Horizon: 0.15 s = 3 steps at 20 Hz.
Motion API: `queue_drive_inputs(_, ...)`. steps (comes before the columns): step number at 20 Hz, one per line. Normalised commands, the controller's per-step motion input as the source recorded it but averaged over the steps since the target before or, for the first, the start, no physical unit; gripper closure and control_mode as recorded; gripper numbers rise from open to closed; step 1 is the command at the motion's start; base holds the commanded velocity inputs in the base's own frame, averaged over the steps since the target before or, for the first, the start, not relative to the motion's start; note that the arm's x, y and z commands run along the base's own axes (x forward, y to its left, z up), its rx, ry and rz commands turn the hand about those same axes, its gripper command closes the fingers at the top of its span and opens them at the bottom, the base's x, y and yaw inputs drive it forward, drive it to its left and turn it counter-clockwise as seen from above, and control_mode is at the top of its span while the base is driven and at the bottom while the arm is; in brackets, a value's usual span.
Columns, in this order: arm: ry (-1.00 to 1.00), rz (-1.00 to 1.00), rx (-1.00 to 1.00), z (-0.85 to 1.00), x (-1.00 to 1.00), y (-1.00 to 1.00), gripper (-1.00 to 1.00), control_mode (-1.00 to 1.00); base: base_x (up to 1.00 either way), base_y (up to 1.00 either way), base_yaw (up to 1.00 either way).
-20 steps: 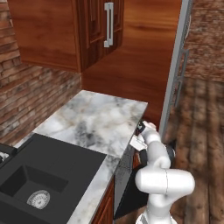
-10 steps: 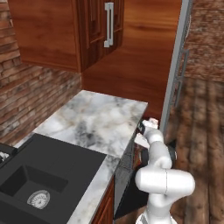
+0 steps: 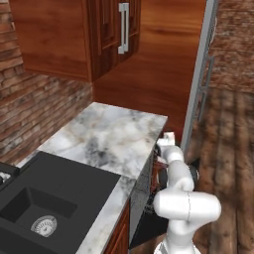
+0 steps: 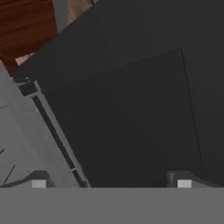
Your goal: Open the dishwasher door and pull out the top rack.
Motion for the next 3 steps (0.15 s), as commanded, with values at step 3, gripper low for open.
queue_drive_inputs(3,-0.08,0.05,-0.45,-0.47,-0.13,-0.52,-1.0,-1.0,0.0,0.0,0.0)
